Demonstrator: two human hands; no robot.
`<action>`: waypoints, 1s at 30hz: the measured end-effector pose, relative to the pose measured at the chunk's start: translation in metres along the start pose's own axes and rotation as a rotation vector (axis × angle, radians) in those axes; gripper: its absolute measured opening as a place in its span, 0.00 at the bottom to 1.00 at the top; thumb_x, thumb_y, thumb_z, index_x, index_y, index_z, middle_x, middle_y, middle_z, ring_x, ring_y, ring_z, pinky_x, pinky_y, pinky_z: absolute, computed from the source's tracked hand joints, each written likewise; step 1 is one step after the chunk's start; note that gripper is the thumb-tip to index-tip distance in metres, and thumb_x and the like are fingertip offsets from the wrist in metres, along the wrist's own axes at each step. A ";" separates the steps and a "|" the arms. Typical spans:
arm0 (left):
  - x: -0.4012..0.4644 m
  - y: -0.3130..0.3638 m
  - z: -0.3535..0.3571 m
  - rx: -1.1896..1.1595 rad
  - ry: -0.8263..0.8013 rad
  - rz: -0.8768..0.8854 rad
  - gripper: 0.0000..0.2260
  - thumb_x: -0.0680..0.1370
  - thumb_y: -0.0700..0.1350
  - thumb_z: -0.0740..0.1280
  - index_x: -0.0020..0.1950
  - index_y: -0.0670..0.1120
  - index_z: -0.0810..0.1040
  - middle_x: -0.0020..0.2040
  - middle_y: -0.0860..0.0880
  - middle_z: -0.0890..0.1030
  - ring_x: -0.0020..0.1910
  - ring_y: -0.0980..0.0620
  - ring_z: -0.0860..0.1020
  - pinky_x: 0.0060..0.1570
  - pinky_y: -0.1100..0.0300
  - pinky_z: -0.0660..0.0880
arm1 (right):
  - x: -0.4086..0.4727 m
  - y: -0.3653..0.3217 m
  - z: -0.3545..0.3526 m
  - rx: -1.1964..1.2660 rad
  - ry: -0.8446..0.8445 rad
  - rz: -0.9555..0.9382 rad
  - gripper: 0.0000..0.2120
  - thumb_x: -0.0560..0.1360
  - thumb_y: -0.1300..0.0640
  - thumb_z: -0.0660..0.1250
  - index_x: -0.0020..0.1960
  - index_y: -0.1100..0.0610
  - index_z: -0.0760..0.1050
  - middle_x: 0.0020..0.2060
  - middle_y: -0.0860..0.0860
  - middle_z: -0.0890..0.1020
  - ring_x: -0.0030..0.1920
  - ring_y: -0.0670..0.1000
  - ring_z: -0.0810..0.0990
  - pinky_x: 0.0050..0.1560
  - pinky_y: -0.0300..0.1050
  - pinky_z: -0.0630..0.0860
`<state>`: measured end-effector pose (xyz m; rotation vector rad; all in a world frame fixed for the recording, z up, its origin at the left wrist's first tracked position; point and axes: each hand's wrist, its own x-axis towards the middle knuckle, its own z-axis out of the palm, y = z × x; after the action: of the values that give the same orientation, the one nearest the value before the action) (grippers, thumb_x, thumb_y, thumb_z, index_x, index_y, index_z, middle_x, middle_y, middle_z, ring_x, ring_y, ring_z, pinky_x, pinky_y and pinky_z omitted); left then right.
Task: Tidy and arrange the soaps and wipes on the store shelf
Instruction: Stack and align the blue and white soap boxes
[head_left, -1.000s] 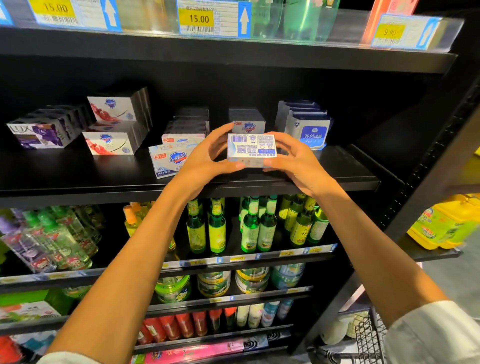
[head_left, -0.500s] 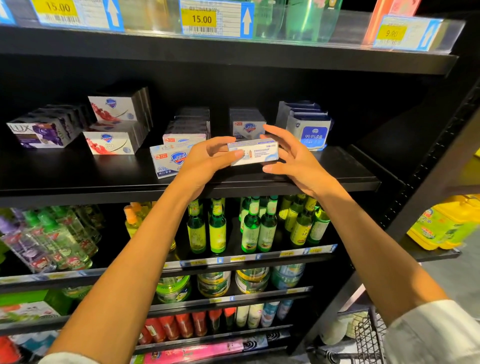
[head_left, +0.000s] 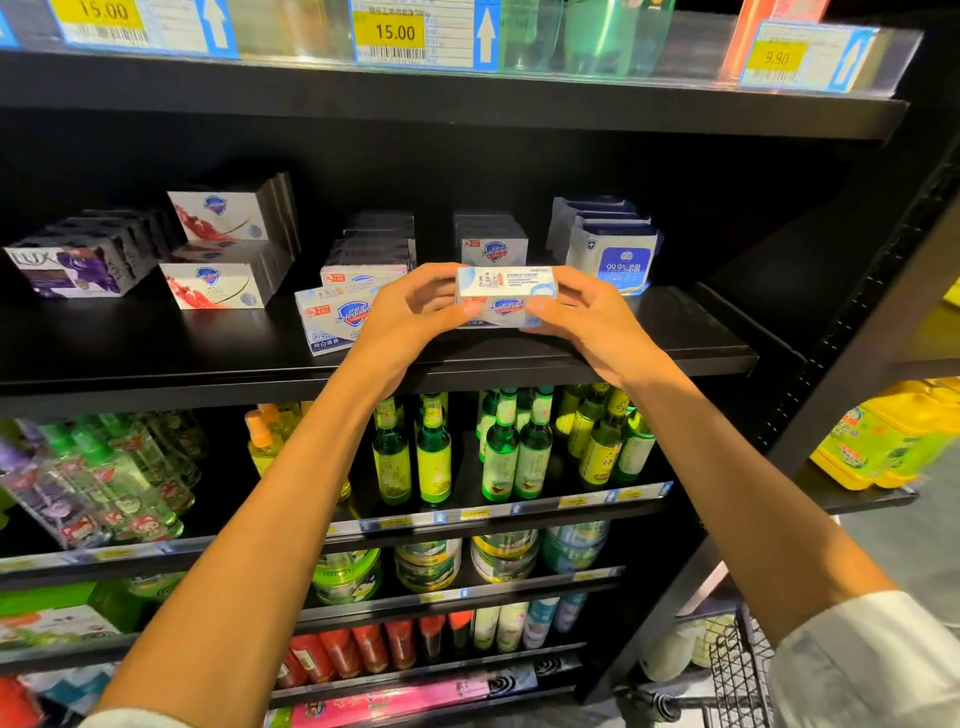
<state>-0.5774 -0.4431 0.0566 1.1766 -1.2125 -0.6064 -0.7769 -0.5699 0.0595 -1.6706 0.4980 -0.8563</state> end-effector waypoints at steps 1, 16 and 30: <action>0.000 0.001 0.001 -0.008 0.013 -0.010 0.16 0.78 0.38 0.74 0.66 0.45 0.80 0.60 0.49 0.85 0.62 0.53 0.83 0.56 0.60 0.81 | 0.000 0.000 0.000 0.000 -0.003 0.006 0.14 0.79 0.61 0.71 0.64 0.53 0.78 0.57 0.48 0.86 0.63 0.51 0.84 0.62 0.53 0.82; -0.004 0.006 0.003 0.137 0.082 -0.056 0.21 0.76 0.43 0.77 0.67 0.47 0.76 0.51 0.48 0.87 0.53 0.53 0.86 0.55 0.52 0.83 | 0.001 0.001 -0.001 -0.094 -0.007 -0.022 0.19 0.78 0.61 0.73 0.68 0.57 0.75 0.56 0.53 0.87 0.61 0.52 0.85 0.61 0.52 0.83; -0.077 -0.001 -0.041 0.405 0.483 0.009 0.20 0.75 0.45 0.79 0.64 0.46 0.79 0.55 0.50 0.86 0.53 0.59 0.84 0.55 0.59 0.81 | 0.003 0.011 0.006 -0.858 -0.264 -0.113 0.31 0.68 0.37 0.79 0.69 0.41 0.78 0.70 0.39 0.77 0.69 0.39 0.73 0.74 0.45 0.69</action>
<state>-0.5621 -0.3619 0.0295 1.5469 -0.9411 -0.0493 -0.7692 -0.5710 0.0493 -2.5729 0.6379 -0.4977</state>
